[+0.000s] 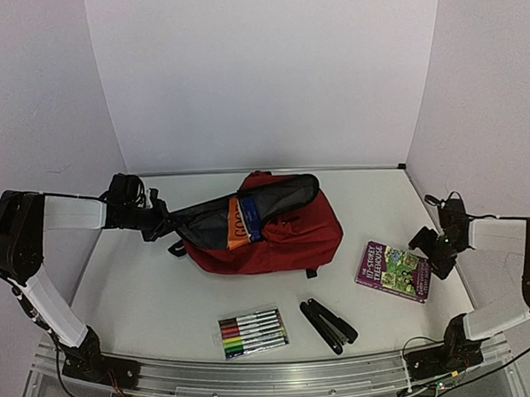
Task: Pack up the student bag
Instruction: Move the student bag to the center of the board.
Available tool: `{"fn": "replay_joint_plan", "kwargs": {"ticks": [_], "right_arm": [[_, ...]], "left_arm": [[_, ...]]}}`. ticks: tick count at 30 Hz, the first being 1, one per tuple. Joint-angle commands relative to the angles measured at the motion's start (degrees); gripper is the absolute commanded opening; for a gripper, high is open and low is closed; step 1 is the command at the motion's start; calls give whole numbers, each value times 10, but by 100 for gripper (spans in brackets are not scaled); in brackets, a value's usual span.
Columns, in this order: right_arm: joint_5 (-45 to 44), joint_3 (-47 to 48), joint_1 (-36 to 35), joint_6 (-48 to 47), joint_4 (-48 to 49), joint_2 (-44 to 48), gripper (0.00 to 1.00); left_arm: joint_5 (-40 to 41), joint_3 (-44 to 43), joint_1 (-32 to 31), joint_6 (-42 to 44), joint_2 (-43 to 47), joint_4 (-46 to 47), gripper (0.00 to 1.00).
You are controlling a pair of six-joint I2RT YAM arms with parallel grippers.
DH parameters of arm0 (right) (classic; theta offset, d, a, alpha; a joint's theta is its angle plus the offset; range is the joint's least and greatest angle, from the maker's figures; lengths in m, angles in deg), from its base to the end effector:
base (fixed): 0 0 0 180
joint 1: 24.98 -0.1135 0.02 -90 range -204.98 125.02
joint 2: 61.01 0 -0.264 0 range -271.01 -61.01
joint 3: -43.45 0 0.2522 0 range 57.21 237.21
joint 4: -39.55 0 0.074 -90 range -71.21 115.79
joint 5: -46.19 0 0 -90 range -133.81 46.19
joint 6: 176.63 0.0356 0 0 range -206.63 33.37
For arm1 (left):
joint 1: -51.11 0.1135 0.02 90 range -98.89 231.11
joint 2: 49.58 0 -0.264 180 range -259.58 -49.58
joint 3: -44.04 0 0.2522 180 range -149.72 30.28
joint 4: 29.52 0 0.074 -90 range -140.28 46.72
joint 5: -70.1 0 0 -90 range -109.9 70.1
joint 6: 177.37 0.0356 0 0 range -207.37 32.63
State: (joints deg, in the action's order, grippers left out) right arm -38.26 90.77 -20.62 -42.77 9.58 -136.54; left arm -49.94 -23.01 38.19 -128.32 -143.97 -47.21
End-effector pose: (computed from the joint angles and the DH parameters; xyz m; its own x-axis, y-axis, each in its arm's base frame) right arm 0.2336 -0.0144 0.1569 -0.5937 0.7369 -0.3232 0.6050 0.6736 0.4246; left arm 0.3258 -0.0930 0.1867 -0.8737 -0.3817 -0.3017 -0.0453 0.6812 -0.7307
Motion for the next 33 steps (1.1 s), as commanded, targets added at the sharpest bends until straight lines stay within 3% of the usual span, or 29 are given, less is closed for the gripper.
{"fn": "replay_joint_plan", "kwargs": {"ticks": [1, 9, 16, 21, 23, 27, 30, 33], "right_arm": [[85, -11, 1, -38, 50, -20, 92], [221, -27, -22, -59, 138, -87, 80], [210, 10, -144, -39, 156, -118, 79], [202, 17, -160, -44, 157, -118, 76], [212, 13, -161, -53, 157, -113, 72], [259, 6, -164, -81, 157, -110, 65], [289, 3, -170, -96, 154, -112, 62], [306, 7, -184, -109, 149, -119, 61]], "left_arm": [[-11, -44, 15, -1, 3, 36, 0], [-18, -47, 29, 4, 4, 32, 0], [-42, -61, 75, 2, -1, 30, 0], [-39, -65, 90, 13, 5, 14, 1], [-34, -63, 91, 24, 8, 1, 12], [-16, -37, 88, 32, 33, -15, 57], [11, 4, 74, 30, 77, -20, 68], [52, 39, 35, 28, 123, -35, 71]]}}
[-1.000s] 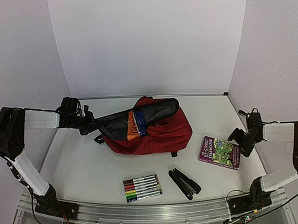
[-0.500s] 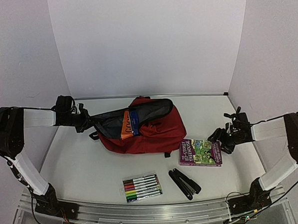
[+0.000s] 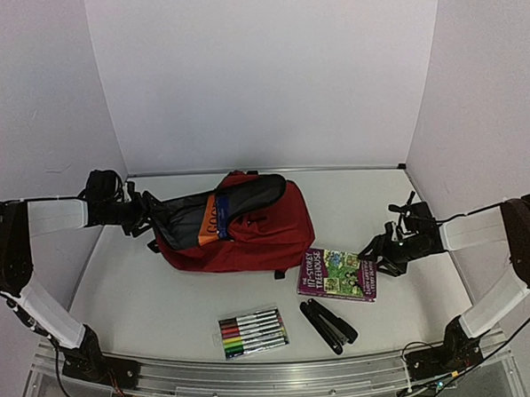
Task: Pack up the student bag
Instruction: Move the student bag to the center of the board.
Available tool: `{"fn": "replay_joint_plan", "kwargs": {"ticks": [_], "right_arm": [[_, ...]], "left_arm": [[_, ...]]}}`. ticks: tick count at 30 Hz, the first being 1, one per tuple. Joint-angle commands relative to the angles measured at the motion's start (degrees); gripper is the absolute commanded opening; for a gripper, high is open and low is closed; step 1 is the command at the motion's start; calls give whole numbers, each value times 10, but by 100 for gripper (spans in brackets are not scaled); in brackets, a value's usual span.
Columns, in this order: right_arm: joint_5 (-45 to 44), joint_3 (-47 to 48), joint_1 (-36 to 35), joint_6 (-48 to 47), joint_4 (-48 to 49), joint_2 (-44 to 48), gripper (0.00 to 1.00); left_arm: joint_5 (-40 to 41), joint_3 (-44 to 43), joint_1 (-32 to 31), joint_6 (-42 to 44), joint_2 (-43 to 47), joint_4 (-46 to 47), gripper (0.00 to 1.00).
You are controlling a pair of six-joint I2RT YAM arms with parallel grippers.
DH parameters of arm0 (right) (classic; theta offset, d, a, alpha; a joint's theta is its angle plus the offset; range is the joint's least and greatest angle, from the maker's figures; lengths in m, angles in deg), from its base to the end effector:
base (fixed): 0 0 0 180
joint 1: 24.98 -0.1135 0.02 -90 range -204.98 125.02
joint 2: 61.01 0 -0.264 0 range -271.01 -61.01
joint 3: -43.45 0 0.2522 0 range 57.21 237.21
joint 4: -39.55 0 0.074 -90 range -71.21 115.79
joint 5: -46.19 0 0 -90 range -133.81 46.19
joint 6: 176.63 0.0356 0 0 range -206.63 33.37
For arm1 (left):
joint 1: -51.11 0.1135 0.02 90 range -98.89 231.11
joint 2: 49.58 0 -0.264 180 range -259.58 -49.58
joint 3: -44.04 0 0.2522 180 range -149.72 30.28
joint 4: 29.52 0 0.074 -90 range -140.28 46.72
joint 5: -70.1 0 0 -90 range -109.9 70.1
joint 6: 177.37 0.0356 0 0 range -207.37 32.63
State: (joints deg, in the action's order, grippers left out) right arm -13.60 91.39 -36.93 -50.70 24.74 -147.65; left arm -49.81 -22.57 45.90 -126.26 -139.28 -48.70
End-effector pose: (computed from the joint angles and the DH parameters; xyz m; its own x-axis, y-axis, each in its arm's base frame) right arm 0.2542 0.0721 0.1351 -0.9137 0.3250 -0.2442 0.0796 0.7321 0.6765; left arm 0.3252 -0.0475 0.2081 -0.8015 -0.4734 -0.3654 -0.0733 0.6842 -0.7256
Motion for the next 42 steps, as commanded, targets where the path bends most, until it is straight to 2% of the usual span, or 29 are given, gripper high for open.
{"fn": "replay_joint_plan", "kwargs": {"ticks": [1, 10, 15, 18, 20, 27, 37, 42], "right_arm": [[65, 5, -28, -34, -5, -12, 61], [93, 38, -111, -45, -10, -49, 55], [84, 36, -113, -32, 8, -46, 42], [105, 20, -113, 13, 72, -45, 35], [108, 13, -113, 33, 98, -44, 35], [63, 12, -113, 13, 74, -39, 44], [115, 15, -113, 10, 85, -33, 41], [121, 16, -113, 9, 88, -44, 39]], "left_arm": [[63, 45, -62, 3, 92, -26, 71], [133, 172, -256, -109, 222, 38, 64], [173, 206, -349, -153, 226, 96, 64], [169, 202, -374, -159, 181, 126, 62], [150, 190, -389, -153, 135, 157, 61], [96, 107, -421, -107, -10, 185, 54], [-14, 21, -435, -61, -155, 238, 47], [-37, -6, -440, -55, -194, 241, 46]]}}
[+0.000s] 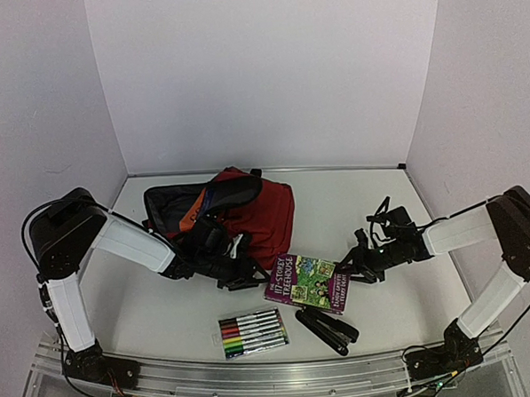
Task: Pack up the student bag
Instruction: Move the student bag to the center of the board.
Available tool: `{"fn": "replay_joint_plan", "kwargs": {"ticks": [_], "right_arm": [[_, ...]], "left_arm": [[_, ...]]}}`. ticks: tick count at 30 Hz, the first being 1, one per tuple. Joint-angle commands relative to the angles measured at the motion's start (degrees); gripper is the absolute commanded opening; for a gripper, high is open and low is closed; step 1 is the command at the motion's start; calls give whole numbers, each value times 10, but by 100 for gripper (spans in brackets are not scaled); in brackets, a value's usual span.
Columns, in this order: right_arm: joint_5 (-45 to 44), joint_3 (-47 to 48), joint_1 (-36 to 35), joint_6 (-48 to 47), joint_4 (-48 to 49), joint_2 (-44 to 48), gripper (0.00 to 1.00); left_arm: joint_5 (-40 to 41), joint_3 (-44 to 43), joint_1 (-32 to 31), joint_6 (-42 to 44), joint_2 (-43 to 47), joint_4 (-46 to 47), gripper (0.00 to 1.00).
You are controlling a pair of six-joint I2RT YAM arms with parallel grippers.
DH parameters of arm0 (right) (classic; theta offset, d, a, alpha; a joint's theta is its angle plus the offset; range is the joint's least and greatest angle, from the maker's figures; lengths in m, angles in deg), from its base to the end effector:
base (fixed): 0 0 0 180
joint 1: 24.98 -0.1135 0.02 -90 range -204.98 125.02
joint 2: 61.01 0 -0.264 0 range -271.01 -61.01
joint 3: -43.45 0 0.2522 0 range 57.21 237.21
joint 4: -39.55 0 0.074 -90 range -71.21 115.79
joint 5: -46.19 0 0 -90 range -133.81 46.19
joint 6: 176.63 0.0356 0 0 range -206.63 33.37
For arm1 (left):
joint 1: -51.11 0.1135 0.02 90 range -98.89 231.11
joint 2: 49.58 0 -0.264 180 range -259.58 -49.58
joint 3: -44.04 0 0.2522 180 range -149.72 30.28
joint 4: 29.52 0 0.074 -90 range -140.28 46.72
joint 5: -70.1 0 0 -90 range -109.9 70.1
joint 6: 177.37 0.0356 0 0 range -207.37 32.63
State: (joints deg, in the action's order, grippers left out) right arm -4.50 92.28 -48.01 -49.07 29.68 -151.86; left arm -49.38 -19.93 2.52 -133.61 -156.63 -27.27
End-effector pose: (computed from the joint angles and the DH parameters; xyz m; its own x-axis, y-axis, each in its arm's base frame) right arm 0.2433 0.1279 0.1288 -0.9779 0.0968 -0.1854 -0.0838 0.6309 0.7714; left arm 0.2257 -0.2824 0.1250 -0.9485 0.1250 -0.2909 0.3096 0.5593 -0.7690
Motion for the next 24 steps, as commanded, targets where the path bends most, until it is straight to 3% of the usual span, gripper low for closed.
{"fn": "replay_joint_plan", "kwargs": {"ticks": [1, 14, 18, 20, 24], "right_arm": [[31, 6, -2, -6, 41, -4, 39], [66, -15, -3, 39, 105, 19, 24], [50, -18, -2, 42, 106, 34, 11], [30, -18, -3, 43, 99, 58, 1], [-63, 7, -3, 23, 18, 142, 0]], "left_arm": [[-44, -35, -7, 20, -24, 26, 45], [-62, -70, -17, 13, -78, 19, 36], [-52, -70, -17, 18, -70, 6, 35], [-41, -69, -17, 27, -57, -11, 39], [-6, -58, -17, 44, -3, -46, 53]]}}
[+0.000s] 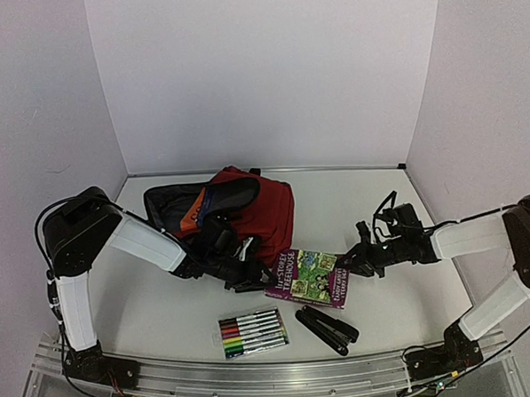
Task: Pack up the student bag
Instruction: Move the student bag to the center of the board.
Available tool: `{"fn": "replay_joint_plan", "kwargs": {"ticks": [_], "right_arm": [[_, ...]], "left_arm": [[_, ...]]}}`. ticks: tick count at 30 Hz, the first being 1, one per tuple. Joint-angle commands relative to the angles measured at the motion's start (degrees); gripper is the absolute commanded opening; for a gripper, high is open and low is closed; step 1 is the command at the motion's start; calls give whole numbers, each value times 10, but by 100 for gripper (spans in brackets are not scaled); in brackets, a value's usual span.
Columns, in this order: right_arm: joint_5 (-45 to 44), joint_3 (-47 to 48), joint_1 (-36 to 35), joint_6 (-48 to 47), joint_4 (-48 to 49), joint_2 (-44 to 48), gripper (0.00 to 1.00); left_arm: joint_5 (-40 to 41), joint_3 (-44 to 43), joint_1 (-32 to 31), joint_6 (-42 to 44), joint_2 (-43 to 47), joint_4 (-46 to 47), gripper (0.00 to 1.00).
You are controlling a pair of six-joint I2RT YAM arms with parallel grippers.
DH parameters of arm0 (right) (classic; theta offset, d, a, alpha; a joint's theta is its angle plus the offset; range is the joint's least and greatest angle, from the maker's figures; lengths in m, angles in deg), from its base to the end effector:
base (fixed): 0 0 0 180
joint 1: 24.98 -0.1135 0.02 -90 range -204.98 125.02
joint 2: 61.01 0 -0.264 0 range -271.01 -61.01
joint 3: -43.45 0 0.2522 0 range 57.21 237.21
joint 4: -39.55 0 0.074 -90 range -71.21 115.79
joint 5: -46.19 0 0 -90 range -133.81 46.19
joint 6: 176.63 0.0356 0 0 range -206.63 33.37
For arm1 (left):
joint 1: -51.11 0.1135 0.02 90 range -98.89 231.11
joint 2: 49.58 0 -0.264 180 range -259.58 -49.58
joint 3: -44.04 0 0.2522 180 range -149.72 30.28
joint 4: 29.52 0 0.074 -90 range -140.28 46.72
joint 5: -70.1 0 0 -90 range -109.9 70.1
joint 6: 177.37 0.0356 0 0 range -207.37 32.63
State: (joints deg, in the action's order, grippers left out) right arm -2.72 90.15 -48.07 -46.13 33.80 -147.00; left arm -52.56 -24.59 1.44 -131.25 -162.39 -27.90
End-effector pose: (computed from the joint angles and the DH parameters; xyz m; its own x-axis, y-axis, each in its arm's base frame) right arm 0.2373 0.1266 0.1458 -0.9644 0.1210 -0.2353 -0.1269 0.5689 0.8125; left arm 0.2312 -0.3020 0.1108 -0.9387 0.2040 -0.2779 0.3446 0.5317 -0.7736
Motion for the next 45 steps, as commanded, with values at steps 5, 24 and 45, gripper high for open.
{"fn": "replay_joint_plan", "kwargs": {"ticks": [5, 24, 45], "right_arm": [[-162, 85, -2, -39, -148, 205, 0], [71, 325, -2, -61, -190, 264, 0], [181, 279, -29, 0, -56, 239, 0]], "left_arm": [[81, 2, -5, 43, 156, -100, 69], [-15, -47, 5, 29, 324, -100, 94], [-119, -72, 45, -55, 308, 102, 97]]}}
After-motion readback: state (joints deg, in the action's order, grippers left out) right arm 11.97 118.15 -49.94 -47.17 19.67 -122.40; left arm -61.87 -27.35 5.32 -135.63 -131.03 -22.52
